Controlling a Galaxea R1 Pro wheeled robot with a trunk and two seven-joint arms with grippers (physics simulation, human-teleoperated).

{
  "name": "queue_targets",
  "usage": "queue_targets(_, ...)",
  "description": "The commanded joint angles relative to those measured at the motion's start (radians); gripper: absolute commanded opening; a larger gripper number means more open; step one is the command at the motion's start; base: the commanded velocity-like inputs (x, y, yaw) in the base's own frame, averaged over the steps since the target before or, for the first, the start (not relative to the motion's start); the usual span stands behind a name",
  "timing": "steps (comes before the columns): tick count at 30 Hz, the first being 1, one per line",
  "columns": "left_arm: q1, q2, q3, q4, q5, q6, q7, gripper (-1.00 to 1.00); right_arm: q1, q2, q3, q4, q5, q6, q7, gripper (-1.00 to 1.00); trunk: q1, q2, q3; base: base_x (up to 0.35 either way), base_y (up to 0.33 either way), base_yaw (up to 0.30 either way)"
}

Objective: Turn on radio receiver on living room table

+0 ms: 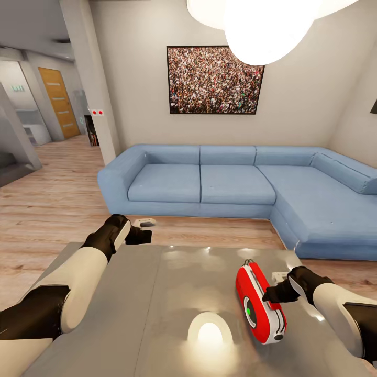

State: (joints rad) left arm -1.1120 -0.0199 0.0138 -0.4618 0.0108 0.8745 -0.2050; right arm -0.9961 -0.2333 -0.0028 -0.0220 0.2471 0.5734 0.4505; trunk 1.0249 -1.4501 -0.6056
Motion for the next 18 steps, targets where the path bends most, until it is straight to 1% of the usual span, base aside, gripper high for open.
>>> queue_targets(1, 0.0, 0.0, 0.0, 0.0, 0.0, 0.0, 0.0, -1.0, 0.001, 0.0, -0.006, 0.0, -0.006, 0.002, 0.001, -1.0, 0.0, 0.0, 0.0, 0.0, 0.0, 0.0)
queue_targets(10, 0.0, 0.0, 0.0, 0.0, 0.0, 0.0, 0.0, -1.0, 0.001, 0.001, -0.006, 0.0, -0.006, 0.002, 0.001, -1.0, 0.0, 0.0, 0.0, 0.0, 0.0, 0.0)
queue_targets(11, 0.0, 0.0, 0.0, 0.0, 0.0, 0.0, 0.0, -1.0, 0.001, 0.001, -0.006, 0.0, -0.006, 0.0, 0.001, 1.0, 0.0, 0.0, 0.0, 0.0, 0.0, 0.0)
queue_targets(18, 0.008, 0.0, 0.0, -0.001, 0.0, 0.0, -0.001, -1.0, 0.001, 0.001, -0.006, 0.001, -0.006, -0.017, 0.001, 1.0, 0.0, 0.0, 0.0, 0.0, 0.0, 0.0)
